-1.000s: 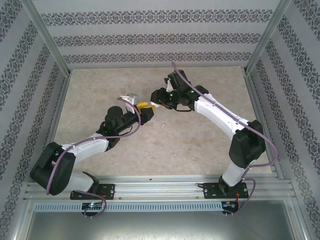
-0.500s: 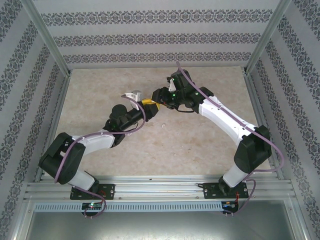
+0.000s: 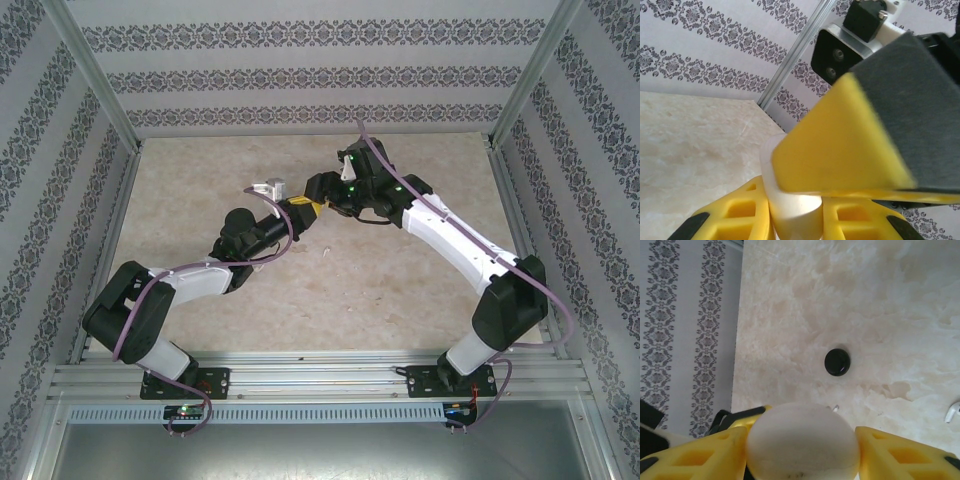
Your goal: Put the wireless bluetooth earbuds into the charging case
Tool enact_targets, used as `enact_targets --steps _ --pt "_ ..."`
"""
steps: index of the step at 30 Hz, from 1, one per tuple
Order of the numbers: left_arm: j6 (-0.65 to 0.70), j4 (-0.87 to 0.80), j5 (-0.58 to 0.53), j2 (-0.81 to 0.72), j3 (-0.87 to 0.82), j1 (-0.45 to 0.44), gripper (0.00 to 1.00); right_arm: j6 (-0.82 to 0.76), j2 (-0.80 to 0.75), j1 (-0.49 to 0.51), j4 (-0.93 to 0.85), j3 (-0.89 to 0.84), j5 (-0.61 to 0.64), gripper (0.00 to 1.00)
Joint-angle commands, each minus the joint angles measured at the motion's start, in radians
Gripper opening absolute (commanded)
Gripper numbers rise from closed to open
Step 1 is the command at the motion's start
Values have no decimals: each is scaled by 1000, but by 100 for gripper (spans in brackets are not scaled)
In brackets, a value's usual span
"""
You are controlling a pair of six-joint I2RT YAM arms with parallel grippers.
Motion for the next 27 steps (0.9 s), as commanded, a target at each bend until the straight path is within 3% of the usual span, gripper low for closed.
enact_targets --steps 1,7,12,16,19,23,27 --pt "-5 56 3 -45 7 -6 3 -55 -88 -2 23 -12 -45 62" --pt "-28 -11 70 -125 4 18 0 -83 -249 -77 61 -82 -63 67" --pt "-115 -45 171 -196 18 67 0 -23 -370 -158 242 -202 -167 69" --pt "-154 -90 255 -231 61 75 0 -52 -367 -166 269 -179 -272 69" --pt "-206 -57 293 -249 71 75 0 -34 -338 -163 319 -153 -377 66" --pt "-273 -20 331 -256 84 75 0 27 -305 -158 444 -151 -485 53" --pt "-316 26 334 -259 88 75 0 29 -279 -139 463 -143 -510 52"
